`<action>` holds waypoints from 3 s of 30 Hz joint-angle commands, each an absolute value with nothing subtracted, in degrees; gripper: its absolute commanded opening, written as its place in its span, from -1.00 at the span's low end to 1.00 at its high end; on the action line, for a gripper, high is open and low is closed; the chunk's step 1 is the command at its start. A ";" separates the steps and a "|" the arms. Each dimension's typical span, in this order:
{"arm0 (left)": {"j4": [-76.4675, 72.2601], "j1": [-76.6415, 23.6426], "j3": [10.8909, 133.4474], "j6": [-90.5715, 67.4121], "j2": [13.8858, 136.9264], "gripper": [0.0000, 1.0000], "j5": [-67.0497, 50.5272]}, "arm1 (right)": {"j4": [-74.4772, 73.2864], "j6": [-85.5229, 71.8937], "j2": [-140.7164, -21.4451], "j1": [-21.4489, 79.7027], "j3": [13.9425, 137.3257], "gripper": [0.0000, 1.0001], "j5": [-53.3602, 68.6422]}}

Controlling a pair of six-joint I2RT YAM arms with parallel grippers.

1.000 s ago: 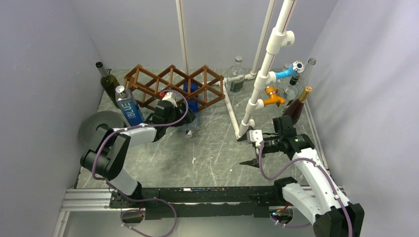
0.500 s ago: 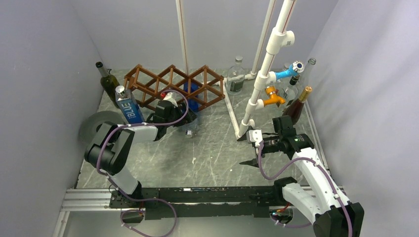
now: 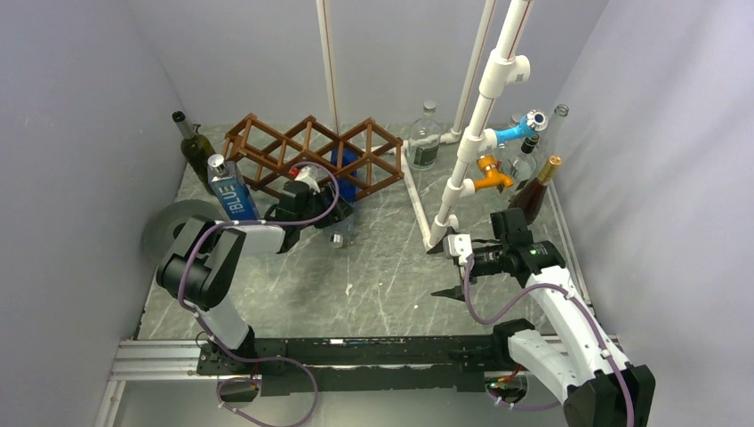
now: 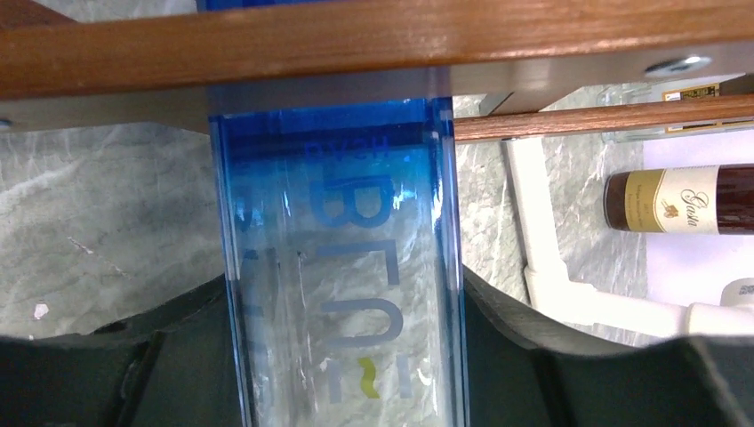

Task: Take the wine bottle off the wine rack
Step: Pick up the wine bottle from the wine rack.

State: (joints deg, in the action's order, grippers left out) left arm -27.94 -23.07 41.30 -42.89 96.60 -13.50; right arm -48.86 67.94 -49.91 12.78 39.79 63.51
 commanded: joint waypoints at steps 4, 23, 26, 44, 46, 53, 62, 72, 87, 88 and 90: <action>-30.23 -22.81 41.63 -41.91 94.20 -0.34 -14.67 | -48.35 69.53 -49.57 12.57 39.82 0.98 64.60; -28.43 -23.46 27.61 -36.31 73.00 -1.00 -14.94 | -48.09 69.02 -49.51 12.57 39.76 0.98 64.77; -27.58 -23.55 25.01 -36.51 68.62 -1.00 -15.20 | -48.02 68.99 -49.40 12.56 39.79 0.98 64.82; -12.91 -24.76 20.80 -39.75 50.63 -1.00 -20.37 | -48.16 69.24 -49.26 12.48 39.69 0.98 65.13; -11.21 -24.87 20.58 -40.13 48.95 -1.00 -20.79 | -48.21 69.28 -49.22 12.48 39.64 0.98 65.13; -7.34 -26.45 20.73 -41.50 44.22 -1.00 -23.28 | -51.62 74.23 -49.48 12.49 39.56 0.99 66.14; -2.28 -29.40 21.98 -43.36 41.49 -1.00 -26.43 | -53.55 78.02 -49.18 12.57 39.16 0.99 66.04; 2.68 -34.47 26.25 -44.43 43.12 -1.00 -30.00 | -54.19 81.67 -48.32 13.45 39.09 0.99 64.97; 1.81 -42.90 33.06 -46.31 53.46 -1.00 -36.18 | -52.72 81.41 -49.43 19.95 43.32 0.99 61.64; 1.91 -43.35 33.62 -46.52 54.12 -1.00 -36.50 | -52.21 80.79 -49.87 20.79 43.59 0.99 61.69; 1.55 -44.33 34.42 -46.73 55.28 -1.00 -37.25 | -50.96 79.45 -50.39 22.42 43.85 0.99 61.38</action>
State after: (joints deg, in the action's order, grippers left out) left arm 14.09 -42.70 27.81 -46.68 55.20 -31.51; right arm -54.28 80.53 -49.54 19.99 41.12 60.38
